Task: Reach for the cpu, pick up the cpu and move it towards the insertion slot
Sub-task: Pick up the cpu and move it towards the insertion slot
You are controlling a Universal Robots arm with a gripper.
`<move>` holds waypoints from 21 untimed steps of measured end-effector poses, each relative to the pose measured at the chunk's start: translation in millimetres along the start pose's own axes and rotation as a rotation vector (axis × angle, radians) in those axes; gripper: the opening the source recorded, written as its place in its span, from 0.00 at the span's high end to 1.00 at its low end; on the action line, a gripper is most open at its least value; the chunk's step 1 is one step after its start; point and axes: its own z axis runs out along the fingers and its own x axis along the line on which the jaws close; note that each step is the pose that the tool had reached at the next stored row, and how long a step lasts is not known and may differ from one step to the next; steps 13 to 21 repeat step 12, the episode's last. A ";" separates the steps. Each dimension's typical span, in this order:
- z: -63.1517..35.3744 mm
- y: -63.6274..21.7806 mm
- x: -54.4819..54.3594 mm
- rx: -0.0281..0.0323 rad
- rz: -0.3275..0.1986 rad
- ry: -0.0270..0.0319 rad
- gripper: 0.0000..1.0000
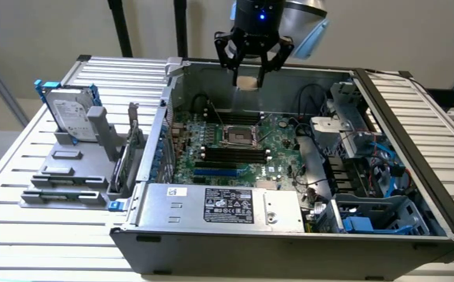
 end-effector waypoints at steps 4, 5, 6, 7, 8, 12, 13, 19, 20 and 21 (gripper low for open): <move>0.4 1.2 -0.1 0.0004 0.000 0.0000 0.46; 0.4 1.2 -0.1 0.0003 0.000 0.0001 0.46; 0.5 1.2 -0.1 0.0002 0.000 0.0005 0.46; 0.5 1.2 -0.2 0.0002 0.000 0.0005 0.46; 0.5 1.2 -0.1 0.0002 0.000 0.0005 0.46; 0.5 1.2 -0.2 0.0002 0.000 0.0005 0.46; 0.5 1.2 -0.2 0.0002 0.000 0.0005 0.46; 0.5 1.2 -0.2 0.0002 0.000 0.0005 0.46; 0.5 1.2 -0.2 0.0002 0.000 0.0005 0.46; 0.5 1.2 -0.2 0.0002 0.000 0.0005 0.46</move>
